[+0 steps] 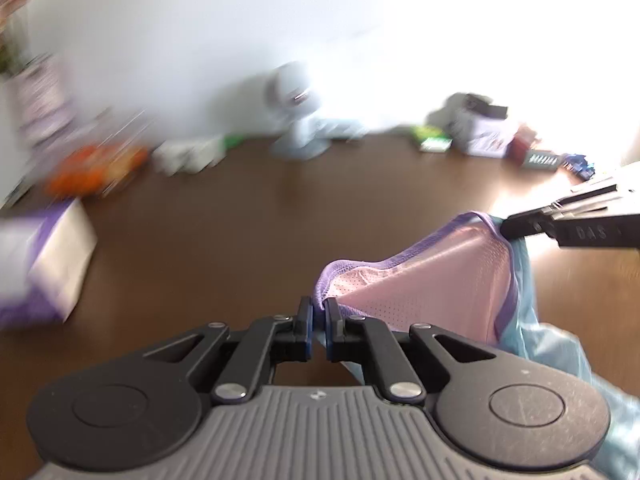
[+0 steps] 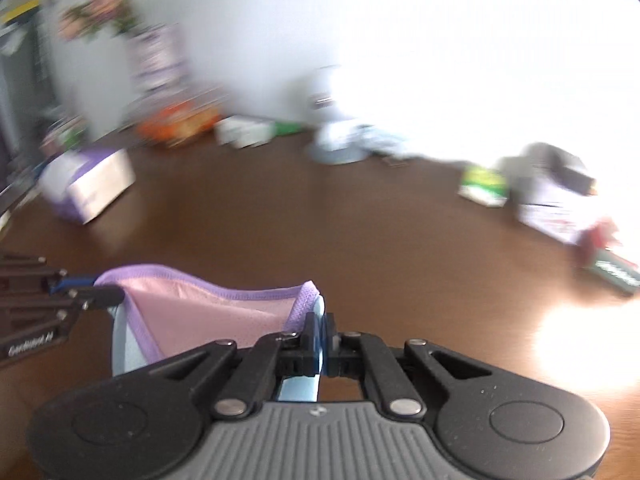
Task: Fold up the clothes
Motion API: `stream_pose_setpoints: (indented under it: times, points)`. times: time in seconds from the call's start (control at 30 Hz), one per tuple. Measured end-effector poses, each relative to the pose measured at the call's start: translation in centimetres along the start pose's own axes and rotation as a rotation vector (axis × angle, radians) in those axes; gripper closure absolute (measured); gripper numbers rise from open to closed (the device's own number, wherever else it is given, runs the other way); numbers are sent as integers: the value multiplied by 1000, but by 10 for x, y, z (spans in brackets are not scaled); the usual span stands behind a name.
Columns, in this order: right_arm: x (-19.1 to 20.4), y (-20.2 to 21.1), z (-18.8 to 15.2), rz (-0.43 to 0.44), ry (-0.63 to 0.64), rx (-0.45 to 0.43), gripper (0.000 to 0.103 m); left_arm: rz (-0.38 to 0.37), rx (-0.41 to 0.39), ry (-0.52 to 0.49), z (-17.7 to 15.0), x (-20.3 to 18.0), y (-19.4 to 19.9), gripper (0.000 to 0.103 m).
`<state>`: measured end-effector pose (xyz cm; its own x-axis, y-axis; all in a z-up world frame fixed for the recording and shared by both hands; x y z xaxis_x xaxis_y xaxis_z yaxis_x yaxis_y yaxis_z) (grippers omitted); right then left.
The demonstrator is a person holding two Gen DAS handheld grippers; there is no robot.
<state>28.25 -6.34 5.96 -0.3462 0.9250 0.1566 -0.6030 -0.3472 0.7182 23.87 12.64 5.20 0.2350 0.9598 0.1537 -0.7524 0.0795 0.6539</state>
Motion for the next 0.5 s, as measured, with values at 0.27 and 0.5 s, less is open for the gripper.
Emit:
stream_pose_setpoints:
  times: [0.27, 0.5]
  points:
    - [-89, -19, 38, -150, -119, -49, 102, 26, 25, -37, 60, -49, -91, 65]
    - [-105, 53, 2, -102, -76, -109, 57, -10, -21, -90, 17, -86, -2, 43]
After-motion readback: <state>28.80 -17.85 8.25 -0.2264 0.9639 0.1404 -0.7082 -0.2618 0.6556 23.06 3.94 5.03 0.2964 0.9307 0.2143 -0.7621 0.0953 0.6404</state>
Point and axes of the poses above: each gripper's, at about its wrist camera, not at the fingertips, and y roughly against the way its jaws point, x to its left, z to its top, the point moved 1 cm from there along -y, roughly the way its jaws point, and after that the axes turned 10 degrees about -y, right-handed, at the moved point
